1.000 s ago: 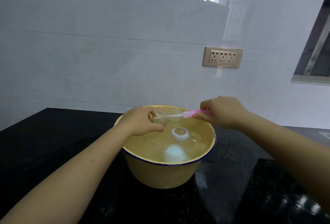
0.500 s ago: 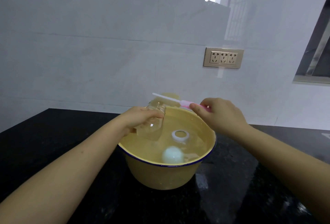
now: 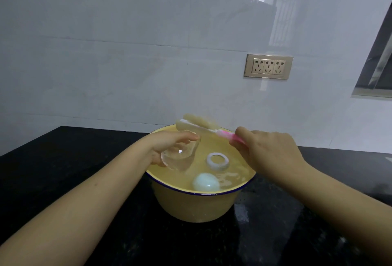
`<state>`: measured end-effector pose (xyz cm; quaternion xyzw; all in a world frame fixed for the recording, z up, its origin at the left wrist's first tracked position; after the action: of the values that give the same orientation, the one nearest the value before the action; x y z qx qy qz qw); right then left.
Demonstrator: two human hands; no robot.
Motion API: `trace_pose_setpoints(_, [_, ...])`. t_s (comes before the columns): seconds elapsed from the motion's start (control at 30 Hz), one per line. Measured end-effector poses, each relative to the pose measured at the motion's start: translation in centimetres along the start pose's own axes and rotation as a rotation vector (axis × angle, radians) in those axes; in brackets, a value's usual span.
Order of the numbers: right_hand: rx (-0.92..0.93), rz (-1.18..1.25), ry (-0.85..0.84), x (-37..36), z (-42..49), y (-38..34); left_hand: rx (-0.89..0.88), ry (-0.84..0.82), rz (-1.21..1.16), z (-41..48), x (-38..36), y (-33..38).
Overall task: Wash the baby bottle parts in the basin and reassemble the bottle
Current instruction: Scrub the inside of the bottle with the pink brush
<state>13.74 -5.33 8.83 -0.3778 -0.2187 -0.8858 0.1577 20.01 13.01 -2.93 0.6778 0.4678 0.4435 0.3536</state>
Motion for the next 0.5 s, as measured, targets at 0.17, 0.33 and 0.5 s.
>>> trace_pose_setpoints(0.17, [0.132,0.055,-0.07,-0.9,-1.0,-1.7,-0.04,0.027,-0.012,-0.2,0.0,0.1])
trace_pose_setpoints(0.33, [0.1,0.088,-0.051,-0.6,0.4,-3.3,-0.069,0.032,0.026,-0.6,-0.2,0.4])
trace_pose_setpoints(0.5, [0.093,0.065,-0.134,-1.3,2.3,-4.9,-0.104,0.106,0.039,-0.9,0.3,0.9])
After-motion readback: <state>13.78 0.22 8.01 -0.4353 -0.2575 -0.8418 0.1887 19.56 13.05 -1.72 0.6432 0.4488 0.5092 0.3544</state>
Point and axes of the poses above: each hand's wrist, its own z-axis towards the middle knuckle, its own x-axis out of the back of the hand, y = z × x, the point moved 10 cm from there along z, towards the middle knuckle, and after that the axes turned 5 degrees about z, right-handed, at the moved point
